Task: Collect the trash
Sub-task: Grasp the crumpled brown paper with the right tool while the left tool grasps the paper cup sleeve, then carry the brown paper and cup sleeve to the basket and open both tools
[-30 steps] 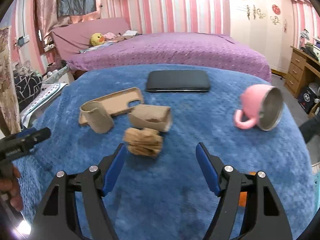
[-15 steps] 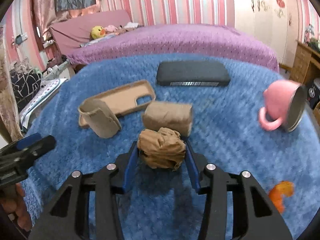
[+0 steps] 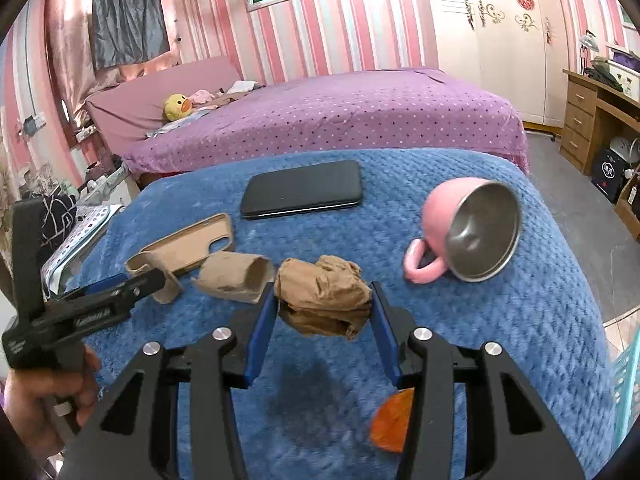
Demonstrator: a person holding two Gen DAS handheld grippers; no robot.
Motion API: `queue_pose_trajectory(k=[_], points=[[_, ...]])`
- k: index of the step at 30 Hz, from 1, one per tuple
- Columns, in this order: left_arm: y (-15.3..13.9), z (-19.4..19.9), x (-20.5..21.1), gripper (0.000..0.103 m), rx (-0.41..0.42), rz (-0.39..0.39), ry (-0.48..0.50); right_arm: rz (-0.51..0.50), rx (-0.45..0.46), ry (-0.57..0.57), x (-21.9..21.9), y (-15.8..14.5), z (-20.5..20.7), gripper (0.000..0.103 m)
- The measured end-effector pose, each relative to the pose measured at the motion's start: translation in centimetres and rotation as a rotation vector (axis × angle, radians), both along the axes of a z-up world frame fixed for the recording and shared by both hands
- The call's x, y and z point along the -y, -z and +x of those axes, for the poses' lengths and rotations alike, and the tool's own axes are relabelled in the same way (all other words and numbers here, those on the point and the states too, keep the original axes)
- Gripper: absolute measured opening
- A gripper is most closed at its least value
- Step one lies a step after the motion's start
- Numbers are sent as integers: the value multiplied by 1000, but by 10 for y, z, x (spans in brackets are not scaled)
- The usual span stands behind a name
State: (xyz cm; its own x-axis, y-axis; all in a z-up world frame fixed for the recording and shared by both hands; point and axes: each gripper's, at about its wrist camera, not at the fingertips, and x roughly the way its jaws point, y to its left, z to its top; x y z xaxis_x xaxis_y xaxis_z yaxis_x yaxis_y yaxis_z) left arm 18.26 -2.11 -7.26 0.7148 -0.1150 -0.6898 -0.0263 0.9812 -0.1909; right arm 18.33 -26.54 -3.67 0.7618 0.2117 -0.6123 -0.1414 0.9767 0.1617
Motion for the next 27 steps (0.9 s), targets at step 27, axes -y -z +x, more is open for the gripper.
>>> queue_pose_trajectory(k=[27], points=[[-58,-92,80,46,161,25,172,-56,118,26,65,-36,-91,46]])
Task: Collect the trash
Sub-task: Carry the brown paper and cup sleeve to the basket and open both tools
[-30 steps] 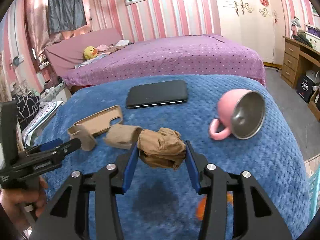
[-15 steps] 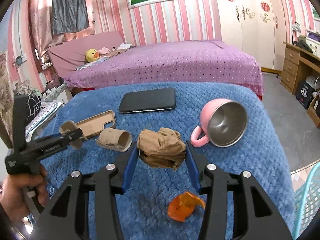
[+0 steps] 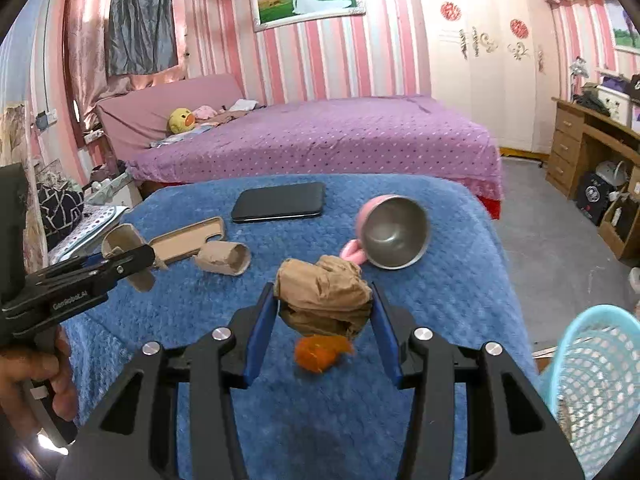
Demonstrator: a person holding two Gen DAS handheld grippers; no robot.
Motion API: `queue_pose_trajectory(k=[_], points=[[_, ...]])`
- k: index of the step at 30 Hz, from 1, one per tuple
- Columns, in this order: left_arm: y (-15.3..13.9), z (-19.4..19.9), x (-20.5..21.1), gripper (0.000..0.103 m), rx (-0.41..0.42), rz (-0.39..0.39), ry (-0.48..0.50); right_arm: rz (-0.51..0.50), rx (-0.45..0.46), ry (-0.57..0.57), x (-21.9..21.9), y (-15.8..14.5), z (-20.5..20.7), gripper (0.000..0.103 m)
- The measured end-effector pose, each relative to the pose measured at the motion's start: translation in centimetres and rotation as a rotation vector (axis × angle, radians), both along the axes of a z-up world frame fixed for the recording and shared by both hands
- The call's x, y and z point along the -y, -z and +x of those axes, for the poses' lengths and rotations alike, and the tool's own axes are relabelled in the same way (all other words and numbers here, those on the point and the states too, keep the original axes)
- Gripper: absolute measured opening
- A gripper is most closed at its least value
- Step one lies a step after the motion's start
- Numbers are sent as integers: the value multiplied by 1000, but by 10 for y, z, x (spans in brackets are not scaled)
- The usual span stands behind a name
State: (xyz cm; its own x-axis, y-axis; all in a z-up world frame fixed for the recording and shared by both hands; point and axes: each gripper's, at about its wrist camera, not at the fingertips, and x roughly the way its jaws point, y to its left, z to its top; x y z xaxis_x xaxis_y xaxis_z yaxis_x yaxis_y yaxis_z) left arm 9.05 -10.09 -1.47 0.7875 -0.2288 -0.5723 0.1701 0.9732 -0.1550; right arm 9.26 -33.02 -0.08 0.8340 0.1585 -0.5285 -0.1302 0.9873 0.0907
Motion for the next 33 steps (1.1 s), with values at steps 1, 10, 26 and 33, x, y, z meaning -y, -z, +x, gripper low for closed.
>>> queue_pose_trajectory(k=[1,10,26,33], points=[[0,-2,4,46,-1,1,8,3,4,7,5,-1,-3,46],[-1,-14,47,46,3,-11,80,15,27,110,65,-7,-21,46],[-9,-28,173,46,7,-29,300,-15,46,345,185,-8,-72,46],[-7,-37,240,46,-12,-63,414,27,38,481,242,-8,-98,46]])
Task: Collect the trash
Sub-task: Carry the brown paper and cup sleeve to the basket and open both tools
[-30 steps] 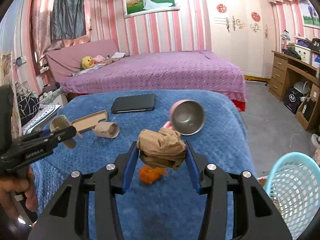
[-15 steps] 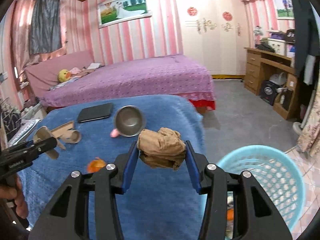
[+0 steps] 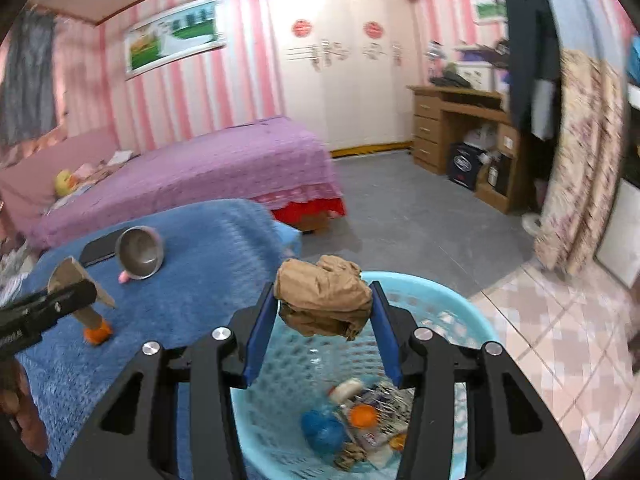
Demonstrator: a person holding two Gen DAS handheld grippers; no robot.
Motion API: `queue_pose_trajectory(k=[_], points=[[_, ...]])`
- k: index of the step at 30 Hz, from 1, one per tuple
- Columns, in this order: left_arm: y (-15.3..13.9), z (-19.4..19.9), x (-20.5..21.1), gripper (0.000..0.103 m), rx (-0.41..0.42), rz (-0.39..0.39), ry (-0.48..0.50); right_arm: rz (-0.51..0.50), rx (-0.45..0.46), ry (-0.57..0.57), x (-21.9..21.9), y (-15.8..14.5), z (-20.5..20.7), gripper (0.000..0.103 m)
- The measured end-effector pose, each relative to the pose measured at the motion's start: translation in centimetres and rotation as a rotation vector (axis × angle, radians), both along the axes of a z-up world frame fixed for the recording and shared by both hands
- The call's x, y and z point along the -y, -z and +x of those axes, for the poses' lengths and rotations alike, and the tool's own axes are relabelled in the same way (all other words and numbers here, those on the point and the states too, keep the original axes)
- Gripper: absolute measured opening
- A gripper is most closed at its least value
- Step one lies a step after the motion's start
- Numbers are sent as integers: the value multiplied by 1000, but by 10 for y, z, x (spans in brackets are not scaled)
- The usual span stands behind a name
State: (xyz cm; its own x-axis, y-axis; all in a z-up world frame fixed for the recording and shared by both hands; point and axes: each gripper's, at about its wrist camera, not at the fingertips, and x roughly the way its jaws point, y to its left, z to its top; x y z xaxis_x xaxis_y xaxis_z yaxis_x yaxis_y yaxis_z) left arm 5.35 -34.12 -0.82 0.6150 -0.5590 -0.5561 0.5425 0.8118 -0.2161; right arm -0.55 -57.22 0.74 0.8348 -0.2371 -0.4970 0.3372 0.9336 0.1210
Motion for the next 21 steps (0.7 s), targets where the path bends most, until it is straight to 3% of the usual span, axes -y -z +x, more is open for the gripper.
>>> queue_pose_trajectory(k=[9,16,19,20,21], points=[[1,-19,66,46,6,18,97,7,-5,53,29,3,-7,47],[10,-24,86,46,5,39,125,18,-8,46,33,6,-11,47],[11,-23,93,46,-1,39,136,11,-3,84,35,6,-14,55],[10,-23,95,46,-5,37,141,7,-3,98,36,5,-14,70],[9,-22,97,46,-6,36,146,2,4,122,37,5,-16,75]])
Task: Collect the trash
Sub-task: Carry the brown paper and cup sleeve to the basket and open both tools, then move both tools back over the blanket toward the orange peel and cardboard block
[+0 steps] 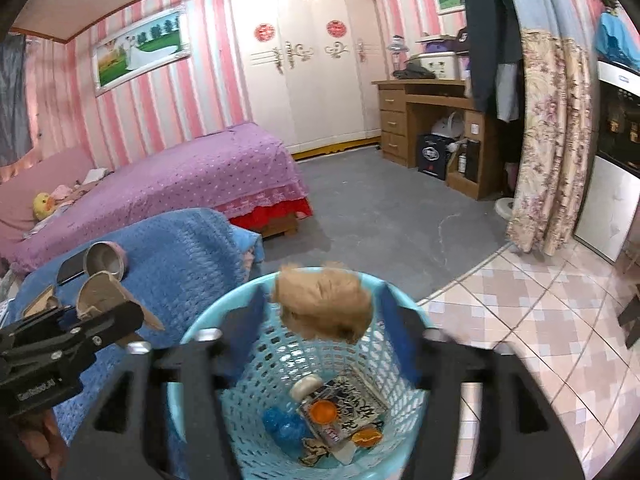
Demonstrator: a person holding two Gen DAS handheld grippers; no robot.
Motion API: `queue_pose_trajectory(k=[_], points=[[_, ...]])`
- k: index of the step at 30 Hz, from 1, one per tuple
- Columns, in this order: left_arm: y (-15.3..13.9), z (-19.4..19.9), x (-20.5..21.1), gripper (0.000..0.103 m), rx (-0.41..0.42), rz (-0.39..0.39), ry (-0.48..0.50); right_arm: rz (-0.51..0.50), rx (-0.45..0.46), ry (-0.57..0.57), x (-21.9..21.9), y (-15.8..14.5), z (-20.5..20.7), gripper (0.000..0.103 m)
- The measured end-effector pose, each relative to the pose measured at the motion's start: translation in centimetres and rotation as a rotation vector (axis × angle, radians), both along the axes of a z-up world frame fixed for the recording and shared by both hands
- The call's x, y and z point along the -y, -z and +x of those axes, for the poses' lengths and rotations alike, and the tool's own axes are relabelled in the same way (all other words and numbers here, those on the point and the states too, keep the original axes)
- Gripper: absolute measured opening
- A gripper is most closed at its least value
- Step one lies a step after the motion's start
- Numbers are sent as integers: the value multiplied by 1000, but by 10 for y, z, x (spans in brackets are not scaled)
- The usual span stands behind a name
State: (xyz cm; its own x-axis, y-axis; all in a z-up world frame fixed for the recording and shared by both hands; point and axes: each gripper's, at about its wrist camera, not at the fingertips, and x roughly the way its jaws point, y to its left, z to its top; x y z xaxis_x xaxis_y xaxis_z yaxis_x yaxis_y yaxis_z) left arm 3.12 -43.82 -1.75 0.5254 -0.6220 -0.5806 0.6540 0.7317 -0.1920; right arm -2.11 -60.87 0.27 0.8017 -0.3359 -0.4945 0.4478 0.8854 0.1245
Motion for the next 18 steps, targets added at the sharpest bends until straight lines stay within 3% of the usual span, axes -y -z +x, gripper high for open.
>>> queue_pose_trajectory(k=[9,10,12,18], points=[[-2,-5,15,50,17,-2,61,52,41,91,14,-2,-8,75],[-3,-7,19,53,22,4,72,53,44,98,15,-3,-8,75],[-2,-8,24,96,44,29,48,45,66,122,14,-7,-10,75],[-15,8,-23,97,81,27,-75,42,51,54,-9,-6,7,75]])
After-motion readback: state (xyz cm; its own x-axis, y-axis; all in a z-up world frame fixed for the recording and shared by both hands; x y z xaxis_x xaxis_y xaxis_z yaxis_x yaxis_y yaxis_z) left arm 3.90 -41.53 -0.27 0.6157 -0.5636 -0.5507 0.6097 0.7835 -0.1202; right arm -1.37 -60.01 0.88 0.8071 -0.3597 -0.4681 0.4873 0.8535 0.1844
